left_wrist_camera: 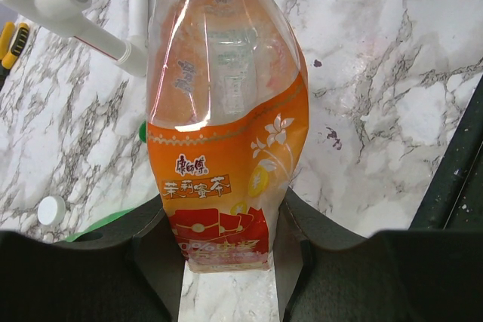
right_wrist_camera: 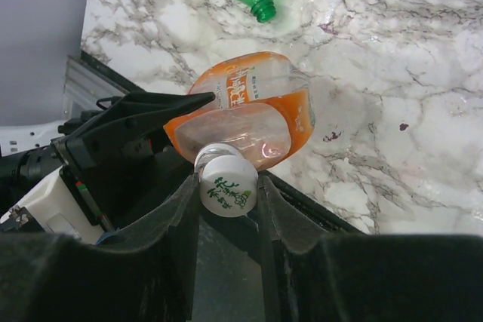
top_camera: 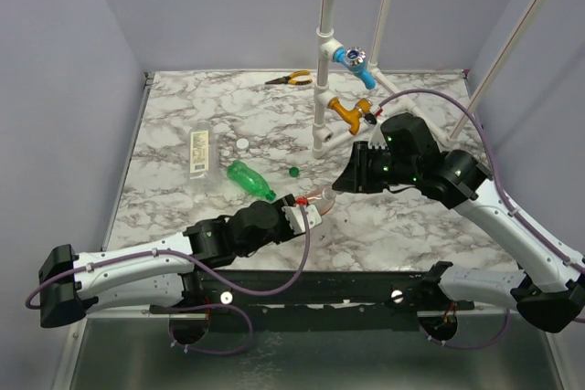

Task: Screw on the bottle caps
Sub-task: Screw the bottle cap onto the plastic bottle.

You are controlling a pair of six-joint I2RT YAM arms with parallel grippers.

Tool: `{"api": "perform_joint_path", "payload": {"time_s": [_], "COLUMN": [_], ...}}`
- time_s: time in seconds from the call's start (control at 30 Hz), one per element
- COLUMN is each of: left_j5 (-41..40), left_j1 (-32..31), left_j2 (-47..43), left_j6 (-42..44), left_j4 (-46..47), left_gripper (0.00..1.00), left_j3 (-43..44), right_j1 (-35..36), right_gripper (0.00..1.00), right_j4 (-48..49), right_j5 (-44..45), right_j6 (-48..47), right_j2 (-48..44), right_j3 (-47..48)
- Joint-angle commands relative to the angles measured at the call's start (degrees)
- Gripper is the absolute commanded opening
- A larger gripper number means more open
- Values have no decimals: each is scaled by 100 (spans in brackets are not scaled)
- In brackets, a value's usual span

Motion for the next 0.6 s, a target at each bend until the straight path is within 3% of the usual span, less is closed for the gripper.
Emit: {"api": "perform_joint_path", "payload": {"time_s": [0.0,0.57], "left_j5": [138,333], "left_j1": [35,121], "left_j2": [38,273], "left_j6": [125,-221], "left_j4": [308,777], "left_gripper": [26,17], "left_j3": [12,0], "right_j1": [-5,-6], "right_gripper": [30,30], "right_j4": [-66,-37], "right_j5": [-338,-221], "right_j6": [-60,32], "right_j2": [96,188], "right_j3": [156,137]}}
